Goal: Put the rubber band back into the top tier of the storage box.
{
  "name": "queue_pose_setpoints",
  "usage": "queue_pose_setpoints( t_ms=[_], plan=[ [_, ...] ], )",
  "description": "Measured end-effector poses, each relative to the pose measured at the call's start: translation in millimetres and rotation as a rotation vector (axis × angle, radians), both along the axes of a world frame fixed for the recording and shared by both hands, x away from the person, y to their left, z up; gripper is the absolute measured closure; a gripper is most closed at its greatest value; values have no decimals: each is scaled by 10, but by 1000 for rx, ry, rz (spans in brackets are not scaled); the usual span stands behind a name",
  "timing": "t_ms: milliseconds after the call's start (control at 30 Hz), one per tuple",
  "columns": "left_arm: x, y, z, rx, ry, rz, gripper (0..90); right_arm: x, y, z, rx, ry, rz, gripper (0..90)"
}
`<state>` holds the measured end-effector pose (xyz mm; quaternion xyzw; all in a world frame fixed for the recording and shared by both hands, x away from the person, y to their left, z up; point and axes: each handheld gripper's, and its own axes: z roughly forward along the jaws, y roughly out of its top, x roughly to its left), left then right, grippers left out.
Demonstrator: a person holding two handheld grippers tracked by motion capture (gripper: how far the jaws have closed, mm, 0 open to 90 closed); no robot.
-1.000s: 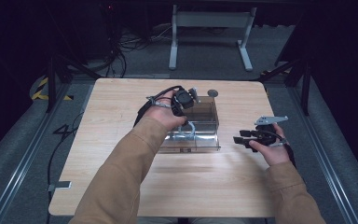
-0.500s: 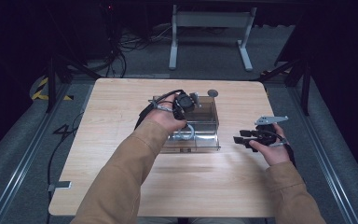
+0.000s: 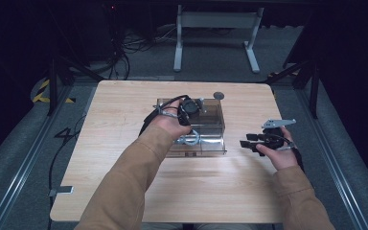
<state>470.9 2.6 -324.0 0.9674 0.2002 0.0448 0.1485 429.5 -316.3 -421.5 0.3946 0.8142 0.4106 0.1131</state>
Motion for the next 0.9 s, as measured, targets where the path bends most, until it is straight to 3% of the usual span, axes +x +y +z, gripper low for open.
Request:
queue_pose_setpoints(
  t_ms=[900],
  plan=[
    [-19, -46, -161, 22, 26, -26, 822, 2, 4, -2, 0, 0, 4, 505]
  ],
)
